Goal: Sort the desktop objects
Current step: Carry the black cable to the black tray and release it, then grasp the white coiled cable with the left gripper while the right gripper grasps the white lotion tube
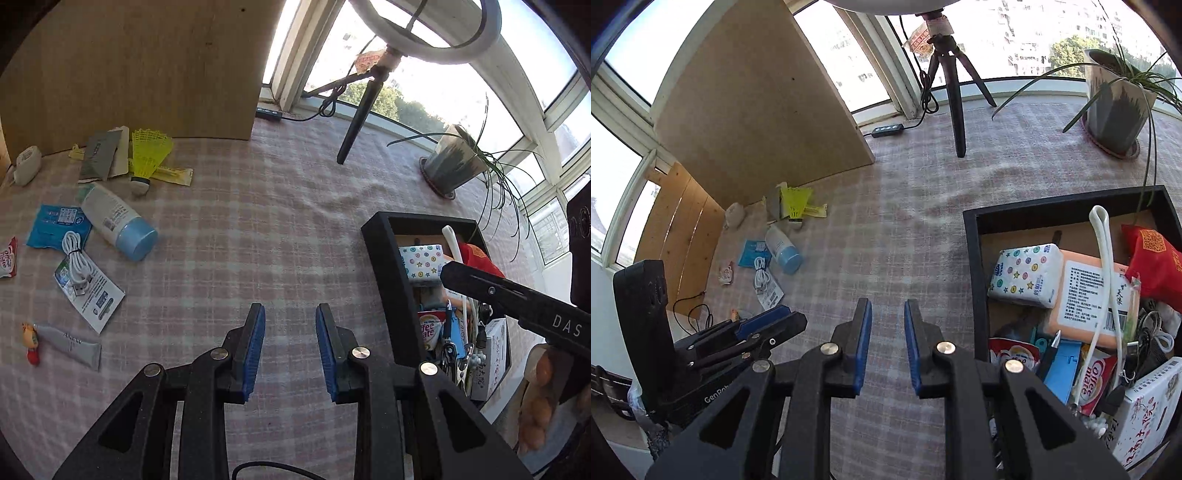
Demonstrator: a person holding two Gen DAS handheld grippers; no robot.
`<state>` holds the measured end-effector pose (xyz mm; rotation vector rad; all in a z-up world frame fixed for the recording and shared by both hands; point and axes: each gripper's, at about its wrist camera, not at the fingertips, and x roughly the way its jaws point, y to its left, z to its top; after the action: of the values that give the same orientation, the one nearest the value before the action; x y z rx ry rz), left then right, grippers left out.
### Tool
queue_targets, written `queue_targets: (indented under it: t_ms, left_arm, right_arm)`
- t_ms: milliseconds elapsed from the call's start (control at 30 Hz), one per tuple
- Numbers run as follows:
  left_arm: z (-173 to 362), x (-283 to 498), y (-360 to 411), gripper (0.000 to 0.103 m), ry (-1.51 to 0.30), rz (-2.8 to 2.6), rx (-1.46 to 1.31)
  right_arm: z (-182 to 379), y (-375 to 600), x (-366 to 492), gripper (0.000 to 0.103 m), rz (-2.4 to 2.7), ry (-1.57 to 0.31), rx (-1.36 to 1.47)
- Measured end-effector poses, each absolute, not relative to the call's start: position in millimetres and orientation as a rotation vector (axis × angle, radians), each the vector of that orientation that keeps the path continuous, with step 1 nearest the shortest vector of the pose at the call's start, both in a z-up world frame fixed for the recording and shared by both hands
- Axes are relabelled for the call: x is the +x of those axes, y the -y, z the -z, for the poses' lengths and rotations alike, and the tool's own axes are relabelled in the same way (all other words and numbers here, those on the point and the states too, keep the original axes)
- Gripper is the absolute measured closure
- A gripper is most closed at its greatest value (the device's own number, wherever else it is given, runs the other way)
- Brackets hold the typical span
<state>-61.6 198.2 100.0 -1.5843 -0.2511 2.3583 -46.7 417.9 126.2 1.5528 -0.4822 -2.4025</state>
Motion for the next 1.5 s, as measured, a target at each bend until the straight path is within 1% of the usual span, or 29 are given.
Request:
queue_targets:
  t_ms: [67,133,267,467,533,600,633,733,867,1033,1233,1400,1500]
  left_arm:
    - [-95,-64,-173,0.077,0.294,-2.392,-1.611]
    - [-90,-67,-148,0.077,0.334,-2.424,-1.637]
    - [-79,-73,-105,0.077,0.408,-2.479,-1.689]
    - [-58,-84,-54,0.077,0.529,-2.525,-1.764]
    - [-49,-90,-43,0.077,0.558,-2.524,-1.794]
    - [-43,-97,-36,0.077,0.567,-2.522,-1.818]
    - [-39,-101,-34,0.075,0.567,-2.526,-1.828]
    - [-30,-112,-28,0.075,0.579,-2.52,-1.853]
    - [-18,-123,-23,0.075,0.582,-2.506,-1.88]
    - [-7,-131,-16,0.074,0.615,-2.484,-1.888]
    - [-4,-133,-16,0.072,0.595,-2.486,-1.884]
    - [-1,-132,-18,0.072,0.584,-2.485,-1.889]
    - [-2,-131,-21,0.075,0.561,-2.484,-1.888]
  right_arm:
    - [-124,-395,-58,0.079,2.369,0.442,1.555]
    - [-122,-372,-68,0.077,2.339,0.394,1.553]
    - [-117,-324,-90,0.075,2.272,0.289,1.559]
    - [-108,-259,-122,0.062,2.186,0.132,1.567]
    - [-103,-239,-134,0.059,2.153,0.089,1.573]
    - [-98,-220,-146,0.058,2.127,0.041,1.578]
    - [-95,-212,-152,0.058,2.12,0.018,1.581]
    - [-85,-190,-169,0.057,2.099,-0.038,1.591]
    - [-66,-164,-186,0.054,2.052,-0.085,1.62]
    - [-41,-140,-200,0.054,2.018,-0.136,1.66]
    - [-23,-120,-211,0.054,1.997,-0.185,1.681]
    - [-15,-110,-214,0.054,2.018,-0.261,1.681]
    - [-10,-108,-213,0.054,2.0,-0.279,1.695]
